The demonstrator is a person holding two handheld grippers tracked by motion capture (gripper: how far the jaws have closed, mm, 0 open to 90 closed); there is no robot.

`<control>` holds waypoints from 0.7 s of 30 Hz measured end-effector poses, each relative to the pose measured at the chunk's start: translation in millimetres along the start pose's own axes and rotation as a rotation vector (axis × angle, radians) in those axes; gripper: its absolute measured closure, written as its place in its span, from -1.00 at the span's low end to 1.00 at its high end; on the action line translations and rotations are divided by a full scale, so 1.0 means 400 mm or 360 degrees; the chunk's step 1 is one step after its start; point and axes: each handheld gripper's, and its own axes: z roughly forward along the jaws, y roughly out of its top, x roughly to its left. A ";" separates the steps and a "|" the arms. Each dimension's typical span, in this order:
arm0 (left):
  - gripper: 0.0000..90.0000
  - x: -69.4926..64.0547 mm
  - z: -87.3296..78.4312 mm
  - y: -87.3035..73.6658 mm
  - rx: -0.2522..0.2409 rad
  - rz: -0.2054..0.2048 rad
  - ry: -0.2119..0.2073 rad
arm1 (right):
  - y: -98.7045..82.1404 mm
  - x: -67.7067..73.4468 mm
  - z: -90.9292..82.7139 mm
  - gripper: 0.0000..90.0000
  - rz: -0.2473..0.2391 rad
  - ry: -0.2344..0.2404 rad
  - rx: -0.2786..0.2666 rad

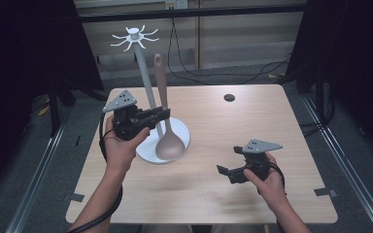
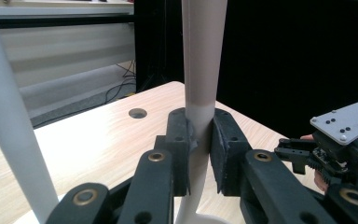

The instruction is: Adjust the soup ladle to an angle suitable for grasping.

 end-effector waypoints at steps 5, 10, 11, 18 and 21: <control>0.75 0.002 -0.009 0.007 -0.0011 0.0004 0.0009 | 0.002 0.001 -0.002 -0.92 0.0005 0.0003 -0.0009; 0.75 0.004 -0.021 0.015 -0.0015 0.0007 0.0041 | 0.004 0.002 -0.002 -0.92 0.0001 0.0001 -0.0011; 0.75 0.004 -0.024 0.016 -0.0016 0.0004 0.0052 | 0.005 0.002 -0.001 -0.92 0.0000 0.0002 -0.0013; 0.75 0.012 -0.040 0.020 -0.0024 -0.0001 0.0108 | 0.009 0.006 0.007 -0.92 -0.0007 0.0016 -0.0009; 0.75 0.017 -0.043 0.021 -0.0015 -0.0007 0.0149 | 0.009 0.008 0.009 -0.92 -0.0006 0.0022 -0.0008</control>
